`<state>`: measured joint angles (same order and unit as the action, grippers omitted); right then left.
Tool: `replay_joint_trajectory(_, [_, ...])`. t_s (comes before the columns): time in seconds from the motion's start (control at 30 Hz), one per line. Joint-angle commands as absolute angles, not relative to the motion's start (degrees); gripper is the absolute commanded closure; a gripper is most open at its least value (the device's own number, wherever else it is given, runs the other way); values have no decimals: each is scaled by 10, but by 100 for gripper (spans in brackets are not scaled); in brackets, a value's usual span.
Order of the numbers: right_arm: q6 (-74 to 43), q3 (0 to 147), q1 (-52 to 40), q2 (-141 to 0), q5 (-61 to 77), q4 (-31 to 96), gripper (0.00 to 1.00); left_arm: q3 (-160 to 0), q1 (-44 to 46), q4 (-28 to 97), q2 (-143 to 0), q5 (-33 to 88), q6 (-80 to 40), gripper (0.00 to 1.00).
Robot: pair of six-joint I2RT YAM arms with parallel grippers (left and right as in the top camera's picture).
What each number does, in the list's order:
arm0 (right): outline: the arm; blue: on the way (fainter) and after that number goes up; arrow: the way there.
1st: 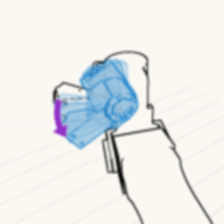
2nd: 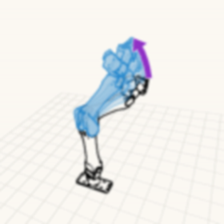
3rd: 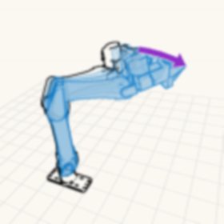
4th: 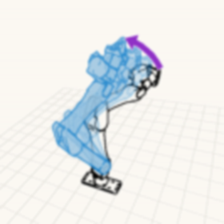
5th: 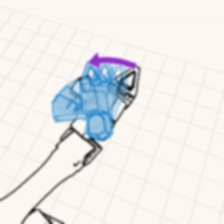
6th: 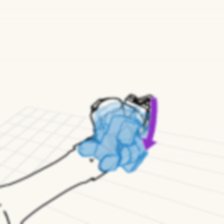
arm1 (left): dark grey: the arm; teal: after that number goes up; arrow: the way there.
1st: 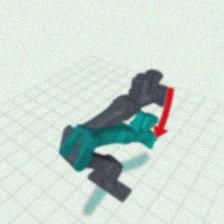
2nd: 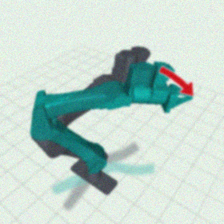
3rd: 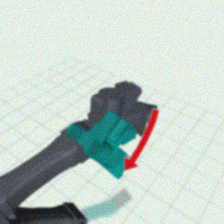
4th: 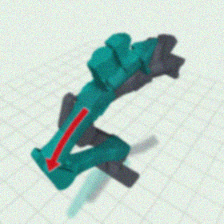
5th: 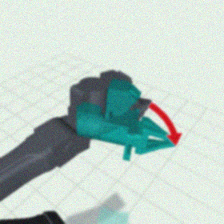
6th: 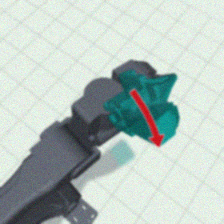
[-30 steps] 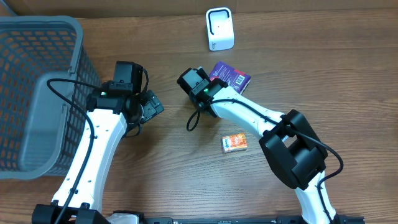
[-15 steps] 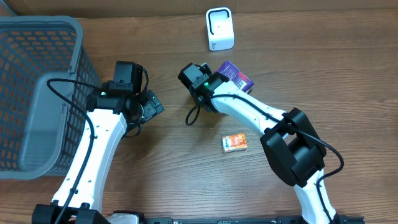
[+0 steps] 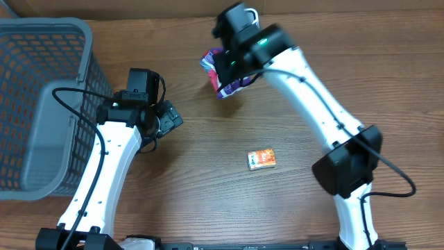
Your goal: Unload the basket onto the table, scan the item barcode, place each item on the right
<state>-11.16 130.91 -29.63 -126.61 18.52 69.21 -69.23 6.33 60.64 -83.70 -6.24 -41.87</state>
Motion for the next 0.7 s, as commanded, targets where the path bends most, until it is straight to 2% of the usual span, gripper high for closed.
replay_joint_trajectory(0.0, [-138, 1297, -250, -1267, 485, 703, 96, -693, 64, 606, -839, -62, -424, 0])
replay_joint_trajectory(0.17, [-140, 1214, -222, -1281, 595, 695, 96, -693, 64, 606, -839, -62, -424, 0])
replay_joint_trajectory(0.4, [-231, 1059, -215, -1281, 601, 560, 96, -692, 64, 606, -839, -62, -424, 0])
replay_joint_trajectory(0.5, [-263, 1031, -200, -1281, 512, 550, 92, -692, 64, 606, -839, -62, -424, 0])
replay_joint_trajectory(0.67, [-272, 1034, -161, -1280, 346, 598, 76, -693, 64, 606, -839, -61, -424, 0])
